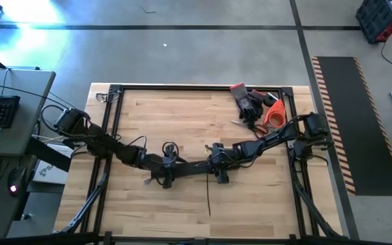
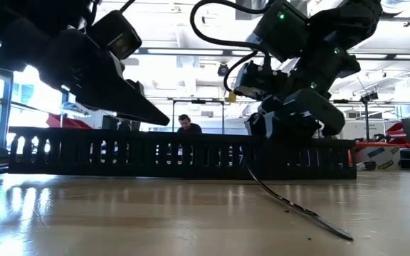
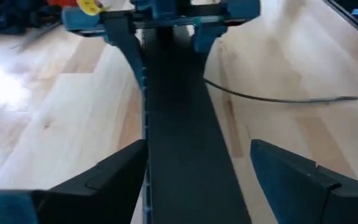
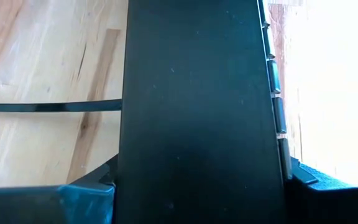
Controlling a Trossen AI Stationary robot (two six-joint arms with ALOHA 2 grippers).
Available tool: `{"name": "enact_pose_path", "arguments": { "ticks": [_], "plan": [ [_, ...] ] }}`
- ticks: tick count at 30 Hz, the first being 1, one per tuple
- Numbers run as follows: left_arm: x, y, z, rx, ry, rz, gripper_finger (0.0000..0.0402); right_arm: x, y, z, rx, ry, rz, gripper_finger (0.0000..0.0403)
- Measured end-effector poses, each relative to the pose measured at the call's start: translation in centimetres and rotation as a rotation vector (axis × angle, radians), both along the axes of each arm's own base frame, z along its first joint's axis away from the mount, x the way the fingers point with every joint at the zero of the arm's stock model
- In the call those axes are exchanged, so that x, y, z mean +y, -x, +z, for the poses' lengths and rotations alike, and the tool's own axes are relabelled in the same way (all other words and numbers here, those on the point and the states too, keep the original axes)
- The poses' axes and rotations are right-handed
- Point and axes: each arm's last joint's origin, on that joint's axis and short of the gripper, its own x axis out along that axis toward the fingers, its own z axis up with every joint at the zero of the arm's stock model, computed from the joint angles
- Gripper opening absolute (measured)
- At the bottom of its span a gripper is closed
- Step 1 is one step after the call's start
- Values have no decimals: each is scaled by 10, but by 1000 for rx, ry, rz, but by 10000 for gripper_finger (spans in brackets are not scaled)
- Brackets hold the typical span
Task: Ziptie cables
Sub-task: Close the black cable duct
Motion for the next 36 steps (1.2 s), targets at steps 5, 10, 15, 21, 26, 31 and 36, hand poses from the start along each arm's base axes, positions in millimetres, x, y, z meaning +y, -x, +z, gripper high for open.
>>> {"name": "enact_pose_path", "arguments": {
  "ticks": [5, 10, 15, 21, 26, 31, 36],
  "plan": [
    [-4, 5, 9, 150, -24, -5, 276, 0, 0, 0, 0, -1, -2, 211],
    [-18, 33, 36, 426, -17, 22, 272, 0, 0, 0, 1, -2, -4, 211],
    [-40, 74, 49, 443, -24, 91, 267, 0, 0, 0, -4, 1, -4, 211],
    [-49, 96, 22, 342, -72, 157, 267, 0, -1, 0, -11, 2, -3, 211],
    [-45, 97, 6, 248, -32, 208, 267, 0, -1, 0, -11, -1, -7, 211],
    [-42, 97, -3, 186, -73, 198, 266, 0, -1, 0, -11, -3, -8, 211],
    [-35, 95, -14, 199, -74, 214, 267, 0, -1, 0, -16, -1, -8, 211]
  ]
}}
